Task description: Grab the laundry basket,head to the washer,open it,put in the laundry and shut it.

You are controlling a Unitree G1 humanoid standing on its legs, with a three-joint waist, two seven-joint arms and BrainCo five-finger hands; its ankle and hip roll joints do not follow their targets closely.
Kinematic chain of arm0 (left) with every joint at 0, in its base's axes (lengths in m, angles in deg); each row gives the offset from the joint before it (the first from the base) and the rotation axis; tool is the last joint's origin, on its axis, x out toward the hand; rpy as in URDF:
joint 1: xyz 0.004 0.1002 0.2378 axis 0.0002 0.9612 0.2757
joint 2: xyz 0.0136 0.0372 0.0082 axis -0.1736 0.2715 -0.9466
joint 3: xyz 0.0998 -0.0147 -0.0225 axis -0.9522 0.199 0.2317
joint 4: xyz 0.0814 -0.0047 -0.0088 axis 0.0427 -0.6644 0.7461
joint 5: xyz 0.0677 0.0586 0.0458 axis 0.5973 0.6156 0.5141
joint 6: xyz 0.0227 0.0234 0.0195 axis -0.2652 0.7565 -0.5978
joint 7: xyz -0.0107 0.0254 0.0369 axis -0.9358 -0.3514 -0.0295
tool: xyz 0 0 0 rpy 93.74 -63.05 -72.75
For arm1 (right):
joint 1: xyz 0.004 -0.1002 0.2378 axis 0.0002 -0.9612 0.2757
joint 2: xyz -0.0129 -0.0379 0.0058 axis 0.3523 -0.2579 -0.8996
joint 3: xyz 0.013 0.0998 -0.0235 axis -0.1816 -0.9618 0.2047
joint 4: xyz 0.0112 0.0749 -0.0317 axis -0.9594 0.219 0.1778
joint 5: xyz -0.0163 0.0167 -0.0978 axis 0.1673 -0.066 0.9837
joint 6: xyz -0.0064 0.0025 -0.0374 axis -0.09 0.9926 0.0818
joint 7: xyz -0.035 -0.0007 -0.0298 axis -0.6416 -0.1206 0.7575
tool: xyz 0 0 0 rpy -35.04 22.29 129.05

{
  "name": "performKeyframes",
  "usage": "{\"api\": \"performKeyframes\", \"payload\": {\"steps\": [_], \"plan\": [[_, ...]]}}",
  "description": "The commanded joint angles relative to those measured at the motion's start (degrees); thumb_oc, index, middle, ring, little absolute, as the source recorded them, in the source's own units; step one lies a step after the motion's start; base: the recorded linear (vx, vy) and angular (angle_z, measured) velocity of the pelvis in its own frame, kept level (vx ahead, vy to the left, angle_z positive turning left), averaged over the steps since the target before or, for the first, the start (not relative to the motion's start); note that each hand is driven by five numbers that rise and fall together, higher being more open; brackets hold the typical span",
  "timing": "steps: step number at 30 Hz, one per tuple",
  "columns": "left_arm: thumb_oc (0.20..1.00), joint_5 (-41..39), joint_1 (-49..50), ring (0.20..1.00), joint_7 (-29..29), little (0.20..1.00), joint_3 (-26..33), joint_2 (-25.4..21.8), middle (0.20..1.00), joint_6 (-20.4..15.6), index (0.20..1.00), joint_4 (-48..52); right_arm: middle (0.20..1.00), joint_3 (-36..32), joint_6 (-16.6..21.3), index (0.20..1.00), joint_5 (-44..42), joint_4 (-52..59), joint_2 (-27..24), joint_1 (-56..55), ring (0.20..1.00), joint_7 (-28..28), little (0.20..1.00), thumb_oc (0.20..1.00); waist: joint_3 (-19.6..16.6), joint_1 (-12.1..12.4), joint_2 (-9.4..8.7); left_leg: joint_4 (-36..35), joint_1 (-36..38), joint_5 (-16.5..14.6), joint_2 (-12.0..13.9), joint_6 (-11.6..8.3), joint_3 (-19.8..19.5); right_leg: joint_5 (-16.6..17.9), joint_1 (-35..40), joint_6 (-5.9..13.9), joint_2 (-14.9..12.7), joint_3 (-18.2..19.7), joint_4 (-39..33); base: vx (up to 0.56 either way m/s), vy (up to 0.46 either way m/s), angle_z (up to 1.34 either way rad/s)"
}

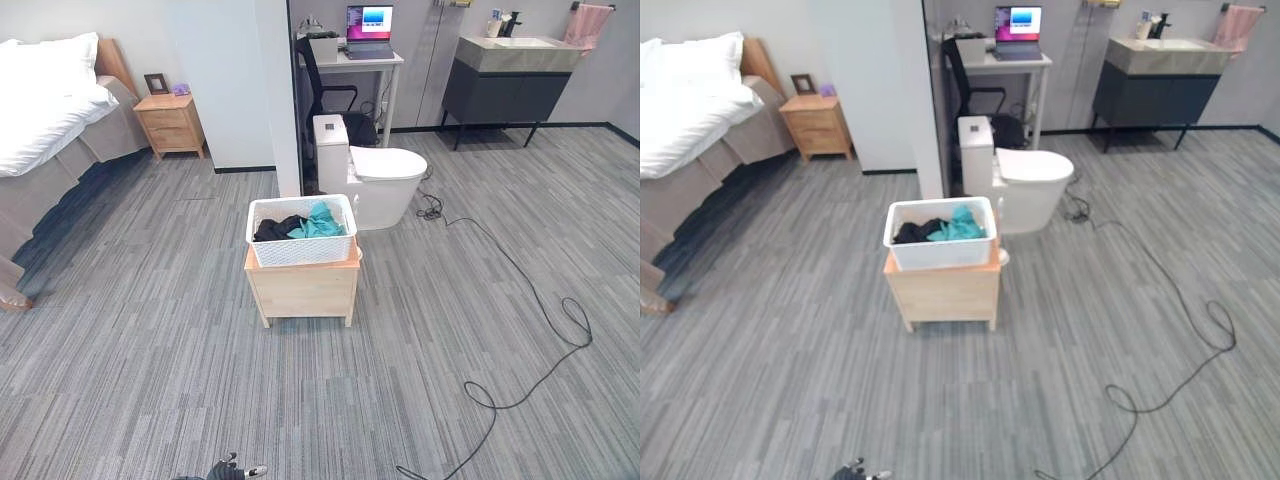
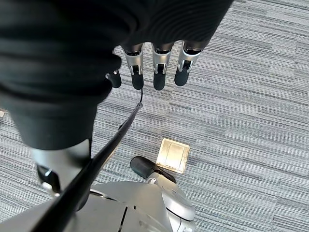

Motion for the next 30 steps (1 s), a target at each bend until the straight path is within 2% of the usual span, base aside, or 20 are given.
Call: {"api": "performKeyframes", "payload": {"steps": [1, 3, 6, 9, 11, 12, 14, 16, 18, 19, 20, 23, 24, 25, 26, 27, 29, 30], "plan": [[1.000, -0.14, -3.22, 1.000, 0.69, 1.000, 0.82, -1.25, 1.000, -1.05, 1.000, -3.68, 1.000, 0.34, -0.05, 1.000, -0.01, -4.54, 0.39, 1.88, 1.000, -0.33, 1.000, 1.000, -0.51, -0.07, -2.14, -1.65, -2.24, 1.48, 2.02, -2.38, -0.48, -0.20, 0.37, 7.74, -7.94, -0.35, 0.47, 0.02, -0.047, 0.00], [1.000, -0.63, -3.36, 1.000, 0.69, 1.000, 0.96, -1.78, 1.000, -1.00, 1.000, -2.92, 1.000, -1.02, -0.20, 1.000, -1.06, -4.90, -0.64, 2.42, 1.000, -0.18, 1.000, 1.000, 0.38, -0.23, -2.04, -1.65, -1.90, 1.77, 2.57, -2.45, -0.51, -0.21, 0.65, 7.12, -7.66, -0.53, 1.30, 0.01, -0.084, 0.01], [1.000, -1.05, -4.31, 1.000, 0.53, 1.000, 0.45, -2.48, 1.000, -0.85, 1.000, -1.72, 1.000, -2.05, -0.20, 1.000, -1.81, -5.29, -1.95, 3.49, 1.000, -0.21, 1.000, 1.000, 2.34, -0.13, -2.00, -0.23, -3.23, 3.16, 3.83, -2.90, -1.35, -2.34, -1.43, 5.77, -6.79, -0.24, 5.74, -0.04, -0.107, 0.06], [1.000, -0.81, -5.19, 1.000, 0.33, 1.000, -0.21, -2.50, 1.000, -0.49, 1.000, -1.21, 1.000, -2.07, -0.01, 1.000, -2.30, -5.48, -2.61, 4.20, 1.000, -0.38, 1.000, 1.000, 4.59, 0.57, -2.86, 12.31, -10.19, 2.22, 4.37, -4.00, -2.85, -3.81, -1.12, 3.59, -5.90, -0.52, 6.80, -0.01, -0.171, 0.24], [1.000, -1.75, -5.83, 1.000, 0.39, 1.000, -0.34, -2.20, 1.000, -0.41, 1.000, -0.70, 1.000, -1.70, -0.02, 1.000, -2.56, -5.12, -3.36, 5.17, 1.000, -0.65, 1.000, 1.000, 6.54, 1.20, -2.83, 22.39, -16.74, 5.23, 3.62, -3.87, -5.24, -4.57, -0.54, 2.44, -5.26, -1.24, 6.58, -0.01, -0.124, 0.29], [1.000, -2.02, -6.00, 1.000, 0.47, 1.000, -0.46, -2.06, 1.000, -0.43, 1.000, -0.82, 1.000, -1.45, -0.03, 1.000, -2.63, -4.87, -3.64, 5.73, 1.000, -0.85, 1.000, 1.000, 6.92, 1.28, -2.99, 23.74, -18.99, 6.37, 3.30, -3.62, -5.42, -5.18, -0.35, 2.15, -5.16, -1.50, 6.44, 0.10, -0.077, 0.17], [1.000, -2.28, -5.95, 1.000, 0.54, 1.000, -0.85, -1.83, 1.000, -0.48, 1.000, -0.82, 1.000, -0.76, -0.12, 1.000, -3.07, -4.09, -3.93, 6.83, 1.000, -1.17, 1.000, 1.000, 6.89, 1.91, -3.10, 19.74, -23.30, 6.30, 4.00, -3.02, -2.37, -6.19, 0.72, 2.59, -5.01, -2.25, 5.58, 0.24, 0.013, 0.15], [1.000, -2.82, -5.72, 1.000, 0.65, 1.000, -1.04, -1.70, 1.000, -0.65, 1.000, -0.50, 1.000, 0.09, 0.12, 1.000, -3.74, -3.10, -3.67, 7.69, 1.000, -1.32, 1.000, 1.000, 6.81, 3.47, -2.62, 12.49, -25.13, 9.50, 4.80, -3.36, -0.32, -6.74, 2.28, 3.25, -4.58, -2.03, 4.35, 0.32, 0.115, 0.20], [1.000, -3.18, -5.50, 1.000, 0.92, 1.000, -0.82, -1.63, 1.000, -0.81, 1.000, -0.82, 1.000, 0.60, 0.20, 1.000, -4.00, -2.82, -3.15, 8.47, 1.000, -1.45, 1.000, 1.000, 6.69, 5.16, -2.42, 7.04, -26.75, 11.12, 4.79, -3.88, 0.96, -7.79, 4.33, 4.04, -4.61, -1.51, 3.31, 0.35, 0.170, -0.01], [1.000, -3.25, -5.26, 1.000, 0.99, 1.000, -0.52, -1.65, 1.000, -0.77, 1.000, -1.05, 1.000, 0.82, 0.14, 1.000, -3.84, -2.72, -2.85, 8.66, 1.000, -1.35, 1.000, 1.000, 6.45, 6.03, -2.53, 6.60, -27.27, 11.98, 4.94, -4.18, 1.06, -8.35, 5.42, 4.43, -4.88, -1.08, 3.14, 0.42, 0.227, -0.15], [1.000, -3.11, -4.65, 1.000, 0.81, 1.000, 0.29, -1.70, 1.000, -0.64, 1.000, -1.56, 1.000, 1.18, 0.03, 1.000, -3.13, -3.03, -2.40, 8.34, 1.000, -0.89, 1.000, 1.000, 5.61, 6.94, -2.50, 6.90, -26.20, 12.07, 4.80, -3.67, 0.33, -9.10, 6.96, 5.09, -5.15, -0.54, 3.19, 0.44, 0.233, -0.23], [1.000, -2.53, -4.29, 1.000, 0.76, 1.000, 0.55, -2.07, 1.000, -0.50, 1.000, -2.34, 1.000, 1.12, -0.18, 1.000, -1.98, -3.62, -1.51, 7.55, 1.000, -0.67, 1.000, 1.000, 4.40, 7.23, -3.31, 11.88, -28.41, 11.44, 3.75, -2.51, -0.71, -10.24, 8.04, 5.61, -6.67, -0.44, 5.41, 0.41, 0.222, -0.44], [1.000, -1.85, -4.33, 1.000, 0.46, 1.000, 1.11, -2.80, 1.000, -0.17, 1.000, -2.54, 1.000, 0.68, -0.39, 1.000, -1.49, -4.03, -0.80, 6.69, 1.000, -0.07, 1.000, 1.000, 3.71, 7.54, -4.61, 16.44, -28.82, 8.85, 2.35, -0.63, 0.48, -9.17, 6.98, 6.63, -8.75, -0.49, 11.72, 0.42, 0.271, -0.13], [1.000, -1.72, -4.41, 1.000, 0.39, 1.000, 1.31, -3.13, 1.000, -0.17, 1.000, -2.34, 1.000, 0.36, -0.41, 1.000, -1.57, -3.93, -0.65, 6.46, 1.000, 0.15, 1.000, 1.000, 3.68, 7.48, -5.04, 16.66, -27.92, 7.62, 1.41, 0.20, 0.87, -7.35, 5.72, 7.24, -9.60, -0.46, 15.39, 0.52, 0.366, -0.11], [1.000, -1.49, -4.40, 1.000, 0.22, 1.000, 1.07, -3.35, 1.000, -0.11, 1.000, -2.13, 1.000, 0.23, -0.42, 1.000, -1.68, -3.88, -0.51, 6.36, 1.000, 0.14, 1.000, 1.000, 3.66, 7.22, -5.27, 16.09, -26.77, 6.32, 0.25, 1.38, 0.97, -2.78, 2.97, 7.90, -10.68, 0.03, 20.94, 0.31, 0.276, -0.19], [1.000, -1.18, -4.39, 1.000, 0.03, 1.000, 0.82, -3.53, 1.000, -0.03, 1.000, -1.73, 1.000, 0.31, -0.42, 1.000, -1.43, -3.66, -0.53, 6.29, 1.000, 0.24, 1.000, 1.000, 4.18, 6.67, -5.17, 15.59, -25.32, 5.14, -0.72, 2.53, 1.16, 1.44, 0.26, 8.21, -11.62, 0.53, 26.96, 0.28, 0.290, -0.28], [1.000, -1.07, -4.61, 1.000, -0.08, 1.000, 0.23, -3.82, 1.000, -0.06, 1.000, -1.06, 1.000, 0.46, -0.18, 1.000, -1.54, -2.59, -0.46, 6.48, 1.000, 0.24, 1.000, 1.000, 5.49, 5.63, -4.22, 13.87, -21.70, 3.19, -1.70, 4.25, 1.67, 7.11, -4.59, 8.68, -13.51, -0.28, 34.64, 0.27, 0.279, -0.08], [1.000, -1.26, -4.82, 1.000, -0.01, 1.000, -0.12, -3.93, 1.000, -0.11, 1.000, -0.66, 1.000, 0.58, -0.12, 1.000, -1.66, -1.97, -0.46, 6.70, 1.000, 0.01, 1.000, 1.000, 6.17, 4.97, -3.42, 12.62, -19.35, 2.73, -1.61, 4.70, 1.40, 6.60, -7.71, 8.03, -14.04, -1.32, 36.96, 0.29, 0.223, 0.19]]}}
